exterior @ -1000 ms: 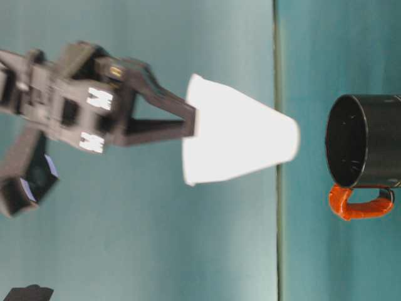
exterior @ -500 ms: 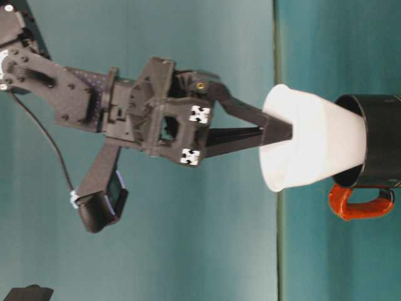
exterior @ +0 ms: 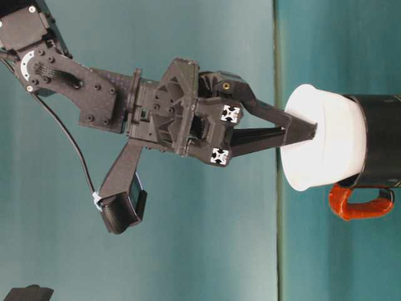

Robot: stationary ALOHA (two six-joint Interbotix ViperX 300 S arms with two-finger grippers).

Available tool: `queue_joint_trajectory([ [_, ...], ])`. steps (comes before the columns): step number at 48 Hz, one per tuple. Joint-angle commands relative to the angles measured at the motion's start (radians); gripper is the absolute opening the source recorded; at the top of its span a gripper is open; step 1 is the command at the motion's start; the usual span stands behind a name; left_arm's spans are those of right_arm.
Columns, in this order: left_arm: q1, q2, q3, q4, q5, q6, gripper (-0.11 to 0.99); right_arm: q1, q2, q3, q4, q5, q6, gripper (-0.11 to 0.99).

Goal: Put the paper cup into the moved red handle cup holder.

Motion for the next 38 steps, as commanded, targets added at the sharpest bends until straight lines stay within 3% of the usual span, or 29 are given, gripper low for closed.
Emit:
queue_joint_trajectory([
  [1,-0.002,-0.011,-0.009,0.002,-0.005,0.0,0.84,0.006,-0.014,-0.005,-0.002,-0.015,-0.017,-0.11],
  [17,-0.002,-0.009,-0.009,0.002,-0.005,0.0,0.84,0.006,-0.014,-0.008,0.003,-0.018,-0.026,-0.1],
  [24,-0.003,-0.009,-0.009,0.002,-0.005,0.0,0.84,0.014,-0.014,-0.008,0.012,-0.012,-0.031,-0.03],
  [29,-0.002,-0.009,-0.011,0.002,-0.005,0.0,0.84,0.018,-0.014,-0.008,0.015,0.003,-0.031,0.12],
  [38,-0.002,-0.009,-0.012,0.002,-0.005,0.0,0.84,0.028,-0.017,-0.011,0.009,0.008,-0.028,0.65],
])
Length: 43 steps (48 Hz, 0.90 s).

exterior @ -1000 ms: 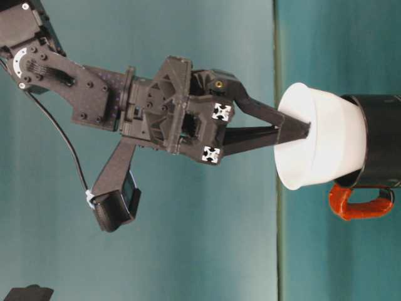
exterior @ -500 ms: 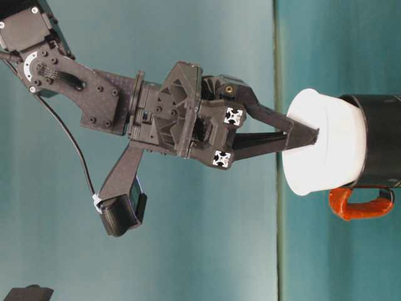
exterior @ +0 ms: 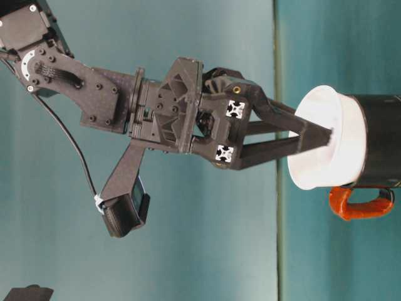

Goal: Put the paper cup into the moved red handle cup holder.

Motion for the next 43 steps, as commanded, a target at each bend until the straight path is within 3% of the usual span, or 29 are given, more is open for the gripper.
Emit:
queue_joint_trajectory([
  [1,-0.002,-0.009,-0.011,0.002,-0.005,0.002,0.84,0.011,-0.02,-0.011,-0.003,-0.002,-0.006,0.71],
  [3,-0.003,-0.009,-0.011,0.002,-0.005,0.002,0.84,0.012,-0.02,-0.012,-0.003,-0.002,-0.005,0.82],
  [5,-0.003,-0.009,-0.011,0.002,-0.005,0.002,0.84,0.012,-0.021,-0.014,-0.003,-0.003,-0.005,0.85],
  [9,-0.002,-0.009,-0.009,0.002,-0.005,0.002,0.84,0.012,-0.023,-0.015,-0.003,-0.006,-0.005,0.77],
  [21,-0.003,-0.012,-0.008,0.002,-0.005,0.0,0.84,0.006,-0.064,-0.02,-0.003,-0.009,-0.009,0.77],
  [34,-0.005,-0.012,-0.009,0.002,-0.005,0.0,0.84,0.006,-0.199,-0.017,-0.014,-0.015,-0.011,0.77],
  [43,-0.006,-0.012,-0.009,0.002,-0.005,0.0,0.84,0.008,-0.282,-0.002,-0.014,-0.071,-0.011,0.77],
])
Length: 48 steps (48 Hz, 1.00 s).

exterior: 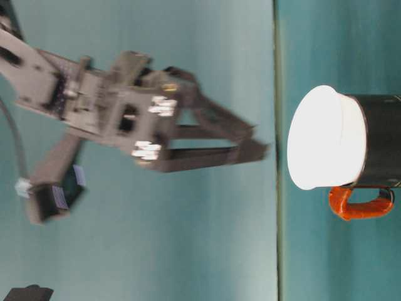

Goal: Put the paper cup into the moved red handle cup holder.

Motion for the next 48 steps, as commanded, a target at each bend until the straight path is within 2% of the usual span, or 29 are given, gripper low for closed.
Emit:
queue_joint_trajectory([
  [1,-0.006,-0.012,-0.011,0.002,-0.005,0.0,0.84,0.002,-0.156,0.002,-0.002,-0.038,-0.011,0.77],
  [9,-0.008,-0.014,-0.011,0.002,-0.005,0.0,0.84,0.003,-0.213,0.043,-0.005,-0.132,-0.017,0.77],
  [16,-0.008,-0.017,-0.011,0.002,-0.005,0.0,0.84,0.005,-0.273,0.129,-0.006,-0.229,-0.051,0.77],
  [25,-0.009,-0.026,-0.006,0.002,-0.005,-0.002,0.84,0.006,-0.367,0.239,0.0,-0.371,-0.048,0.77],
  [35,-0.008,-0.028,-0.006,0.002,-0.005,-0.002,0.84,0.014,-0.448,0.327,0.0,-0.52,-0.048,0.77],
  [48,-0.009,-0.028,-0.008,0.002,-0.005,0.0,0.84,0.028,-0.48,0.357,0.002,-0.538,-0.049,0.77],
])
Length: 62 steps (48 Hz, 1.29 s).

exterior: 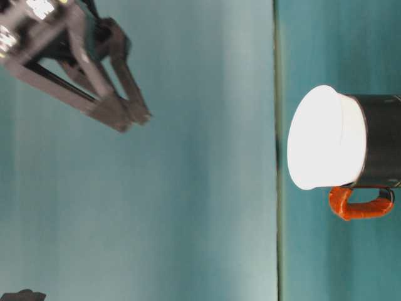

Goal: Put the paper cup into the moved red handle cup holder.

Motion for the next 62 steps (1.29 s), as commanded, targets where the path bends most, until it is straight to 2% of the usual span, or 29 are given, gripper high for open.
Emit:
queue_joint_trajectory([
  [1,-0.002,-0.012,-0.009,0.0,-0.005,0.0,0.84,0.008,-0.094,-0.011,0.003,-0.009,-0.008,0.77],
  [29,-0.003,-0.012,-0.009,0.0,-0.005,-0.002,0.84,0.018,-0.107,0.005,0.003,-0.028,-0.011,0.77],
  [39,-0.002,-0.012,-0.009,0.003,-0.005,-0.002,0.84,0.018,-0.109,0.008,0.003,-0.031,-0.011,0.77],
  [40,-0.002,-0.012,-0.009,0.0,-0.005,-0.002,0.84,0.018,-0.109,0.008,0.003,-0.032,-0.011,0.77],
  [62,-0.002,-0.012,-0.009,0.0,-0.005,-0.002,0.84,0.02,-0.109,0.009,0.003,-0.032,-0.011,0.77],
])
